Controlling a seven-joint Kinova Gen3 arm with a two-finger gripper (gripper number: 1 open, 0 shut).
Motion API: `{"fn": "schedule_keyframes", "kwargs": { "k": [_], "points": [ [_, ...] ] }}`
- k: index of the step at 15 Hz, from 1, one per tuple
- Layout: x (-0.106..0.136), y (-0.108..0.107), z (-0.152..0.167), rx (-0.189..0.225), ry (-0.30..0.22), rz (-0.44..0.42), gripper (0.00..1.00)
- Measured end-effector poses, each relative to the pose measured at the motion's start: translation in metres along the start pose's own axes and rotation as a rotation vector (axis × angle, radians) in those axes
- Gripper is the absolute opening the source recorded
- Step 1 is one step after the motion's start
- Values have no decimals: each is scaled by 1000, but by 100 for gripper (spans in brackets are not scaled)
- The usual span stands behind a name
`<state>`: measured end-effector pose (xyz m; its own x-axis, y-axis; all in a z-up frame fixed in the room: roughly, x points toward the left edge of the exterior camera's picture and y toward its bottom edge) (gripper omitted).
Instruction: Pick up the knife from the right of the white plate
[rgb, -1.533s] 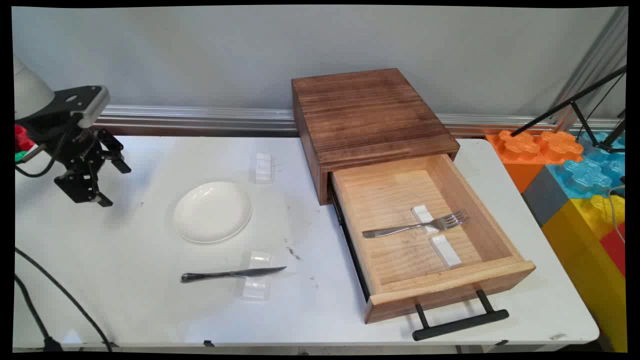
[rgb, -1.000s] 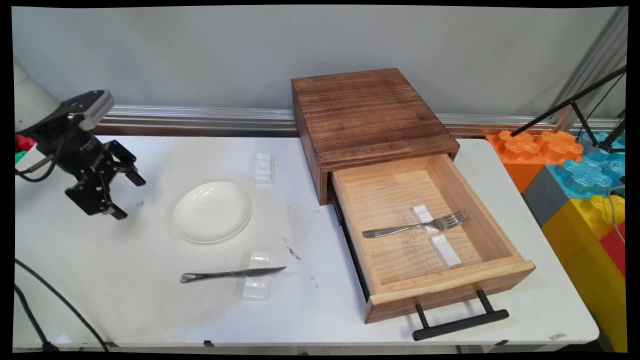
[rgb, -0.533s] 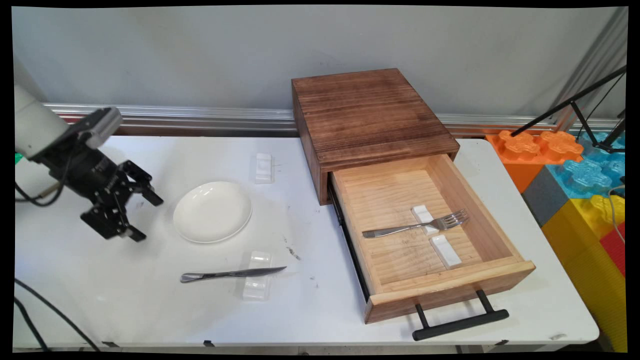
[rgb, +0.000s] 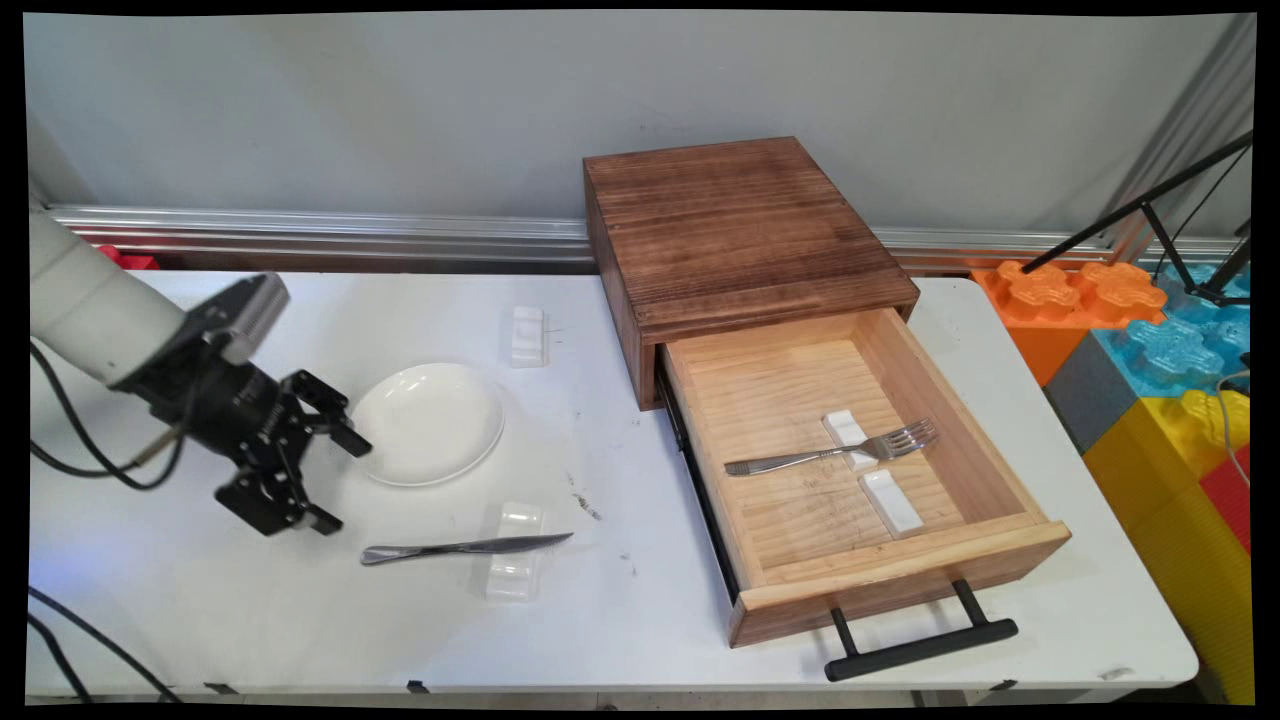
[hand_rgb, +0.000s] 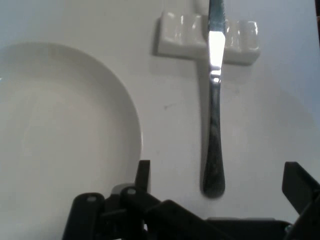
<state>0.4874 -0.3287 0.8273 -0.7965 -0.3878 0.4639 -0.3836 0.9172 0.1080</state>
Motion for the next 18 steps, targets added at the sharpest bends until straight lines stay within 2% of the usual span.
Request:
{"fn": "schedule_keyframes", "kwargs": {
  "k": [8,18],
  "points": [
    [31,11,57,24,-19,62,100],
    [59,22,94,57,-91,91,100]
  ]
}}
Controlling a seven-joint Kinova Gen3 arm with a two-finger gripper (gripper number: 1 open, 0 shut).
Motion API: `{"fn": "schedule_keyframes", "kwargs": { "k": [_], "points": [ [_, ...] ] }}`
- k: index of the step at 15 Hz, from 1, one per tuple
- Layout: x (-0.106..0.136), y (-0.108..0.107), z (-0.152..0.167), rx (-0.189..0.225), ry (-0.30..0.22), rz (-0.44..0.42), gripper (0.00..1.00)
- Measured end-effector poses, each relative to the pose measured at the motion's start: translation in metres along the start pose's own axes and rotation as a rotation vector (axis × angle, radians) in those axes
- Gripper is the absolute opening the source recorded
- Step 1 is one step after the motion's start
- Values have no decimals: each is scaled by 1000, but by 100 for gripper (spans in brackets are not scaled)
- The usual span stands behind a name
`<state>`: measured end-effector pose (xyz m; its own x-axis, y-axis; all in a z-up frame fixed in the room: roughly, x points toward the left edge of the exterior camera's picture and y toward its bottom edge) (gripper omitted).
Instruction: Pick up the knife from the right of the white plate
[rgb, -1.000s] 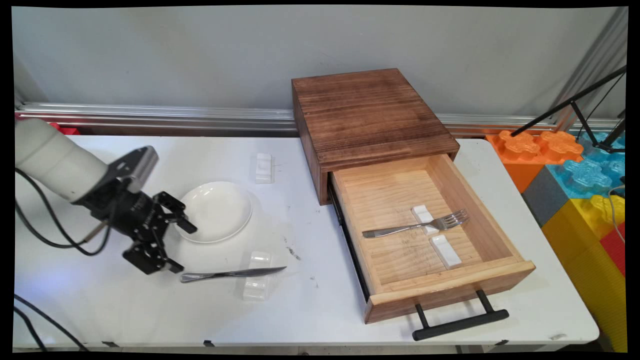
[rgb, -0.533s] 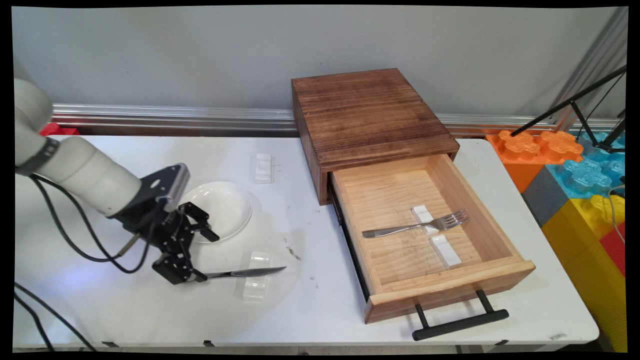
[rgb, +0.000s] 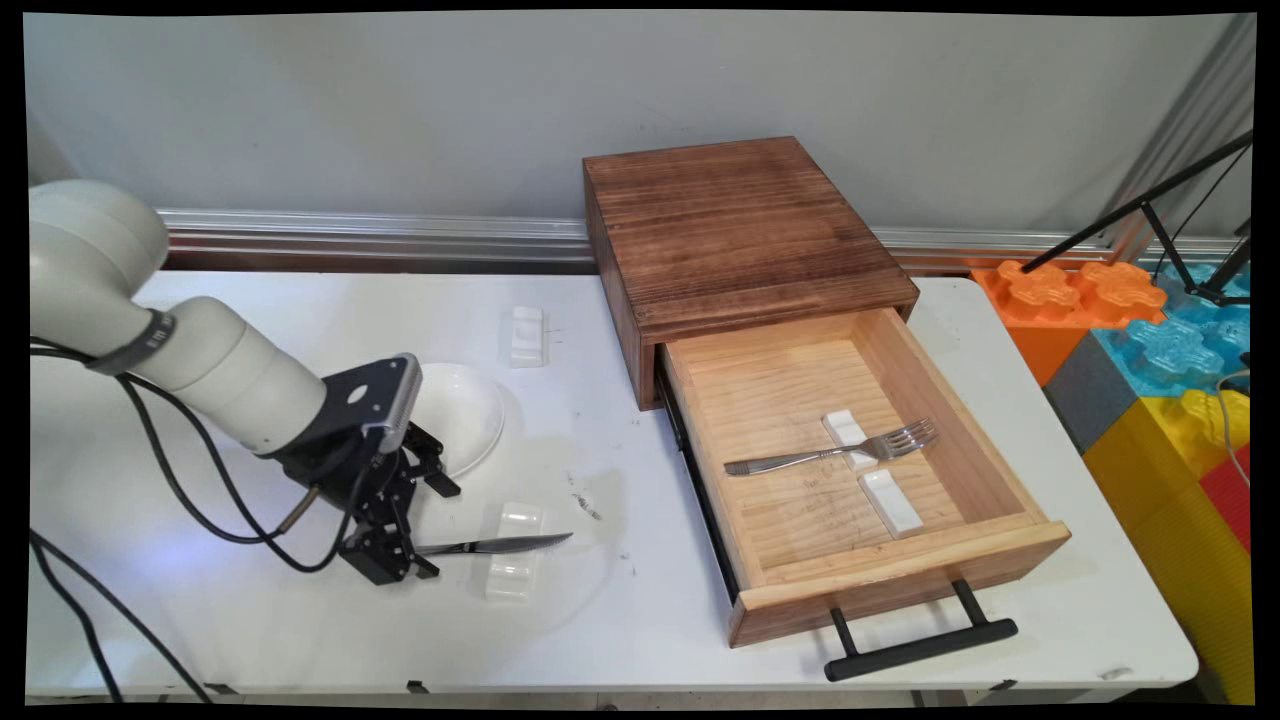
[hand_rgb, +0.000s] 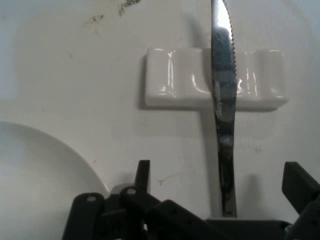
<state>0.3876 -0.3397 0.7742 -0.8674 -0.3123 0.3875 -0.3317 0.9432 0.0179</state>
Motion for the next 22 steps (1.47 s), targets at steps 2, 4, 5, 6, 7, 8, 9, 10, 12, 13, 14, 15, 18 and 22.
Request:
{"fn": "schedule_keyframes", "kwargs": {
  "k": [2,4,5,6,7,8,9,10,12,13,14,15,18,22],
  "points": [
    [3,2,3,2,-10,-2,100],
    [8,5,6,5,-21,-5,100],
    [10,6,8,7,-26,-7,100],
    [12,7,9,9,-29,-8,100],
    [14,7,10,12,-33,-9,100],
    [16,8,12,14,-38,-11,100],
    [17,8,12,16,-41,-12,100],
    [18,8,13,16,-43,-14,100],
    [21,9,14,18,-48,-16,100],
    [22,10,15,18,-51,-18,100],
    [23,10,16,19,-52,-19,100],
    [24,10,17,20,-54,-22,100],
    [26,10,19,25,-62,-33,100],
    [29,9,22,29,-68,-51,0]
  ]
}}
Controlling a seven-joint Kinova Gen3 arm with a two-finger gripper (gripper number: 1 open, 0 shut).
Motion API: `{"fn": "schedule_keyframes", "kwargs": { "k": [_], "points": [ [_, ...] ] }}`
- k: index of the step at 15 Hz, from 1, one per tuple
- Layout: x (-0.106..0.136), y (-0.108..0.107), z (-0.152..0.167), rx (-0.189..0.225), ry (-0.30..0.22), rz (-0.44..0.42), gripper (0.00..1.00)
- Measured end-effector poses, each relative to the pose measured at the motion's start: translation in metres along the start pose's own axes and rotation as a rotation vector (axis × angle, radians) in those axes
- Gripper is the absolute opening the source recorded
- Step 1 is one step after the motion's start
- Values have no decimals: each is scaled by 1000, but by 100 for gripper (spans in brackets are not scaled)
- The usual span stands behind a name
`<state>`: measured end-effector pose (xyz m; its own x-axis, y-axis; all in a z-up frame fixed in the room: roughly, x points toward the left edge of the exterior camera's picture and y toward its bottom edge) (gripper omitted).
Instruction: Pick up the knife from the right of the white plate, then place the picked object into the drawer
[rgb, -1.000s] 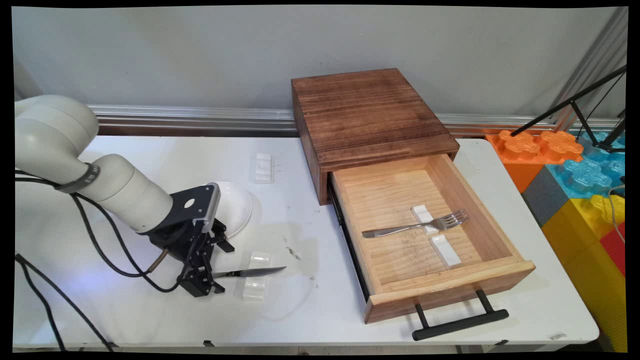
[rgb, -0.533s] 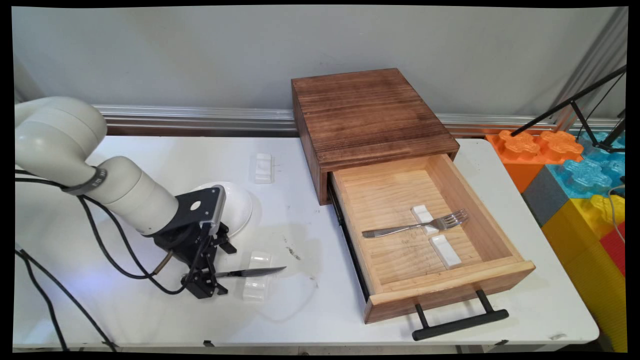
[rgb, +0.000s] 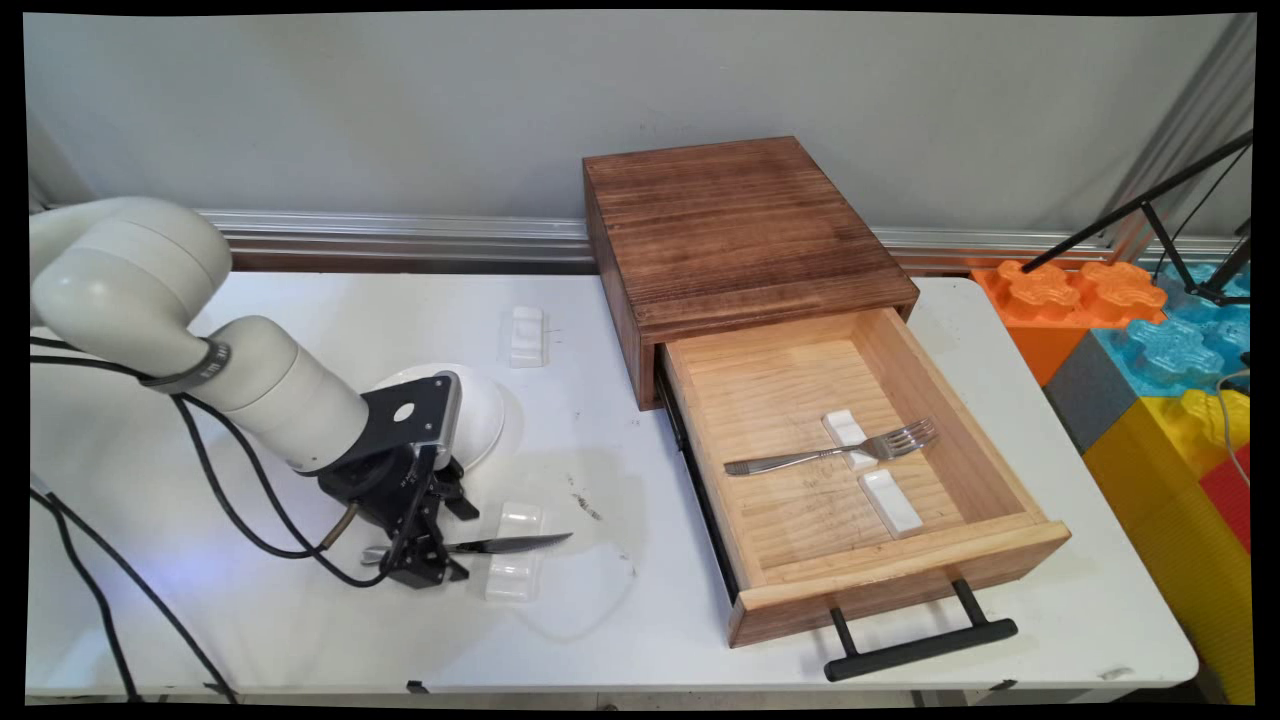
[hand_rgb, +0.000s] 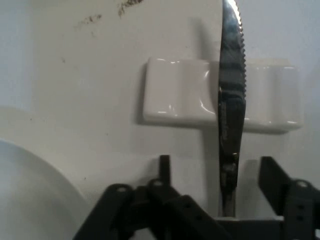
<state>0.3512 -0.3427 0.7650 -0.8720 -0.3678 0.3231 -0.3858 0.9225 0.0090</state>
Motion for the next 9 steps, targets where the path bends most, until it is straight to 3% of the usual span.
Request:
{"fn": "schedule_keyframes", "kwargs": {
  "k": [9],
  "points": [
    [6,-1,-8,-37,-11,-37,0]
  ]
}}
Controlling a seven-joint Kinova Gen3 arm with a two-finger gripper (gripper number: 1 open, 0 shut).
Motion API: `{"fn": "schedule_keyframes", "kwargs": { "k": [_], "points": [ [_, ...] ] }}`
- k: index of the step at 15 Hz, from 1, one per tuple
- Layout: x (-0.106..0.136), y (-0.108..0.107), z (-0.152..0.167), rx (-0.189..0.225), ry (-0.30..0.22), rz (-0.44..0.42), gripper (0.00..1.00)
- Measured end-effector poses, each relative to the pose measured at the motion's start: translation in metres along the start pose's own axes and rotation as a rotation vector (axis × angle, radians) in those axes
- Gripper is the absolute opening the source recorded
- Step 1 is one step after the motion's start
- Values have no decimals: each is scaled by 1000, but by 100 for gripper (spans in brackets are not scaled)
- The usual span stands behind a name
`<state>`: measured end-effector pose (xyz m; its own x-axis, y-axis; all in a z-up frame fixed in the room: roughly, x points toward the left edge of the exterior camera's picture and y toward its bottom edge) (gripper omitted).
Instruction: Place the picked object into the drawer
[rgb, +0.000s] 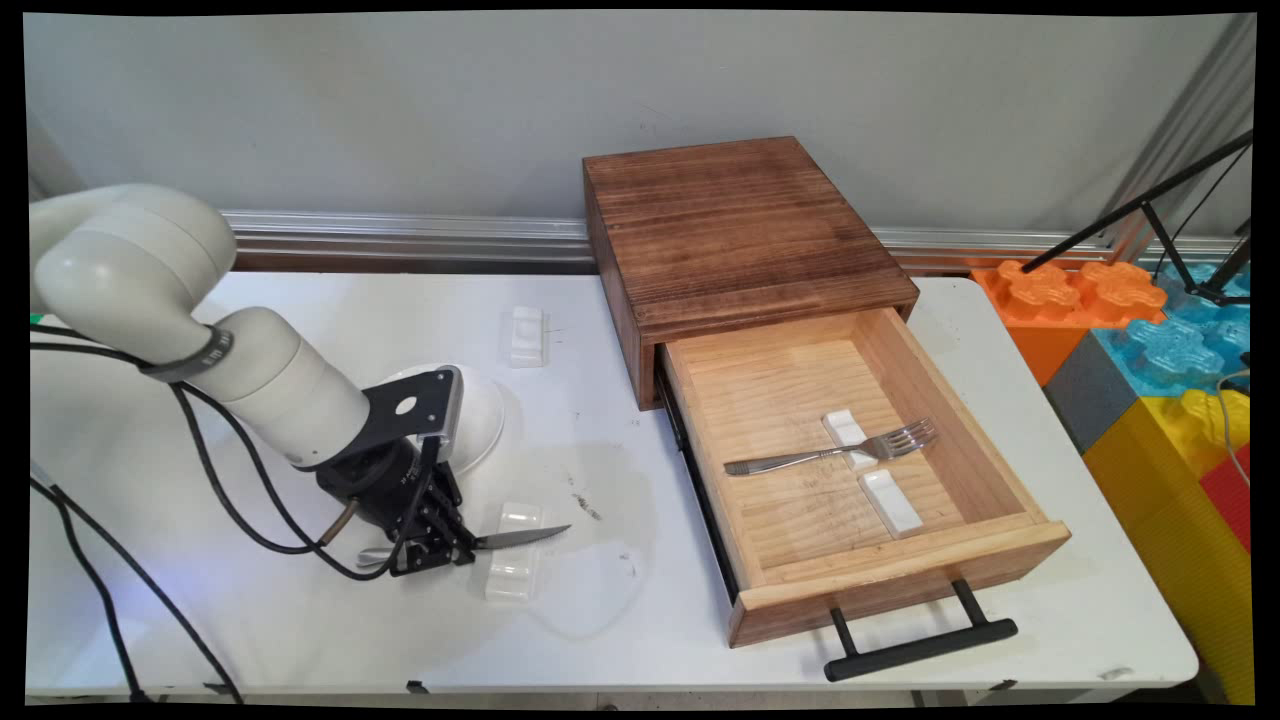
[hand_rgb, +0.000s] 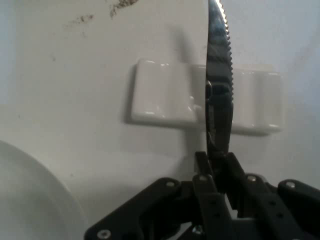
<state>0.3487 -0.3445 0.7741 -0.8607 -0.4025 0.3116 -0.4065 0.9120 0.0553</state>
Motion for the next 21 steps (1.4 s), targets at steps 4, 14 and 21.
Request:
{"fn": "schedule_keyframes", "kwargs": {
  "k": [4,14,21],
  "points": [
    [4,-2,-15,-17,-1,-5,0],
    [32,-9,-71,-13,3,15,0],
    [73,-2,-106,-7,19,12,0]
  ]
}}
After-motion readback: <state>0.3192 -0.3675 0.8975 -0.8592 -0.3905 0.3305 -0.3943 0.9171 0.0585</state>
